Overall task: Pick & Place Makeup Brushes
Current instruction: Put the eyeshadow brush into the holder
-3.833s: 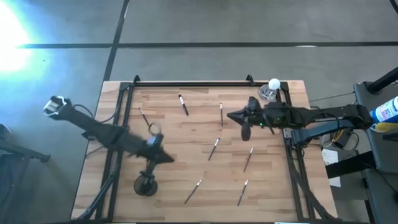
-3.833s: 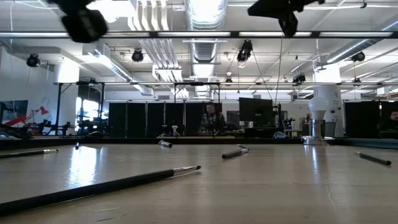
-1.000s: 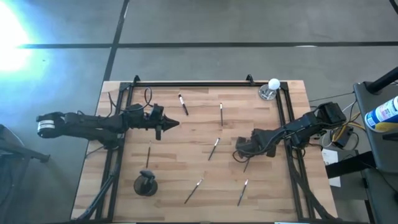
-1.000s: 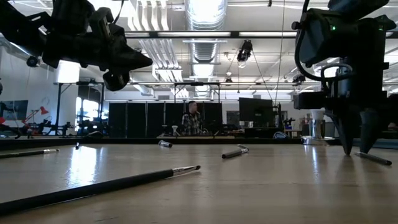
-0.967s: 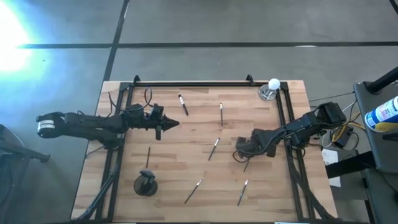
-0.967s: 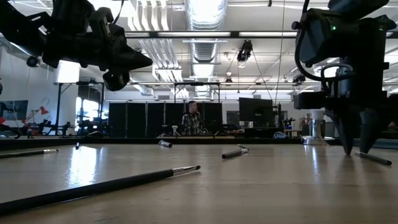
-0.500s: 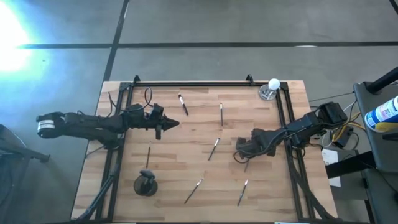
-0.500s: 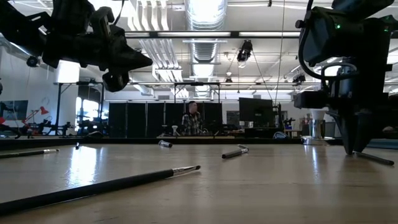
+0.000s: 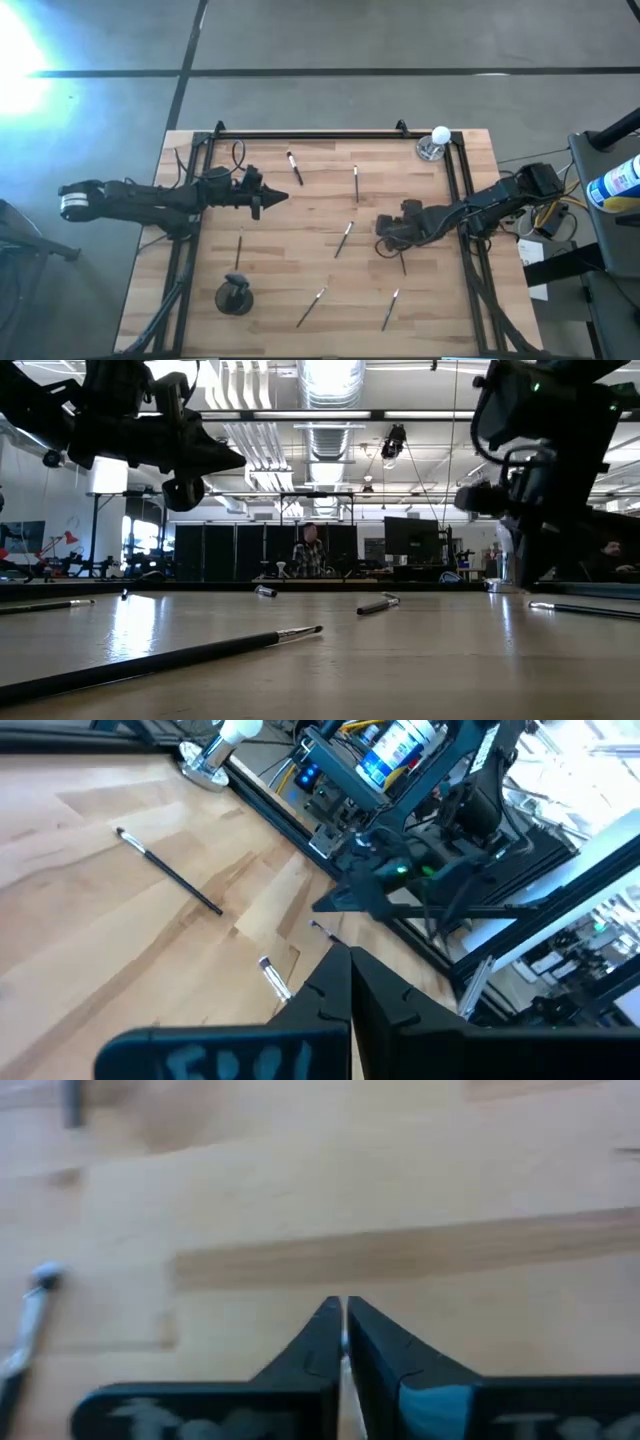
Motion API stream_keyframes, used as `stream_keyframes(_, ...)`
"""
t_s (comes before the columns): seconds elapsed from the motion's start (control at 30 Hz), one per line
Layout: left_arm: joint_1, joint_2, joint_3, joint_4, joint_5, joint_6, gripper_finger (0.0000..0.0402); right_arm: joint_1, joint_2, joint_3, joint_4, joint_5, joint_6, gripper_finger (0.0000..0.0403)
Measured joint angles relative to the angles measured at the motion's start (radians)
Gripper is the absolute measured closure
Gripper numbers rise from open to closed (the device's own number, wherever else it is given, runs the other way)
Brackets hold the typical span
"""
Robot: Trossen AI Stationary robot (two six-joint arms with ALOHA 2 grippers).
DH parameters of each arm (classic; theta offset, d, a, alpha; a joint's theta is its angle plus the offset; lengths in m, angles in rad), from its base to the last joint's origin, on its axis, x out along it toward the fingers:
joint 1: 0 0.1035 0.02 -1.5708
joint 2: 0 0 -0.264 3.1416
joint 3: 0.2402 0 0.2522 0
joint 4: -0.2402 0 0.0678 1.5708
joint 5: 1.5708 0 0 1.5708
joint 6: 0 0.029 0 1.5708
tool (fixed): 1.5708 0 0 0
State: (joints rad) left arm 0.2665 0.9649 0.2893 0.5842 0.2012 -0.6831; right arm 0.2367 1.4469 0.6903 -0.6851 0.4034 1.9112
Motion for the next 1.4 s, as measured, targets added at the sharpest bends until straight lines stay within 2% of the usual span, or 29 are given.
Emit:
stream_keyframes(0.13,0.0,0.0,0.0,0.017,0.0,-0.015,0.0401,-0.002,-0.059,0.002,0.034,0.063,-0.061,0.0394)
stream_keyframes(0.2,0.0,0.0,0.0,0.023,-0.009,-0.029,0.0401,-0.002,-0.085,0.002,0.032,0.057,-0.091,0.0394)
stream_keyframes(0.37,0.0,0.0,0.0,0.026,-0.024,-0.057,0.0402,-0.021,-0.116,0.001,-0.006,-0.092,-0.113,0.0389)
stream_keyframes(0.5,0.0,0.001,0.0,0.023,-0.033,-0.055,0.0401,-0.064,-0.098,-0.013,-0.011,-0.211,-0.153,0.036)
stream_keyframes(0.67,-0.001,0.006,0.0,0.019,-0.046,-0.051,0.0402,-0.125,-0.073,-0.028,-0.014,-0.226,-0.189,0.0313)
stream_keyframes(0.8,-0.001,0.007,0.0,0.017,-0.046,-0.051,0.0402,-0.157,-0.07,-0.028,0.016,-0.234,-0.252,0.0295)
stream_keyframes(1.13,-0.001,0.007,0.0,0.013,-0.046,-0.04,0.0402,-0.168,-0.024,-0.028,0.049,-0.29,-0.27,0.032)
stream_keyframes(1.4,0.0,0.007,0.0,0.001,-0.046,-0.035,0.0402,-0.167,0.035,-0.022,0.094,-0.295,-0.277,0.0338)
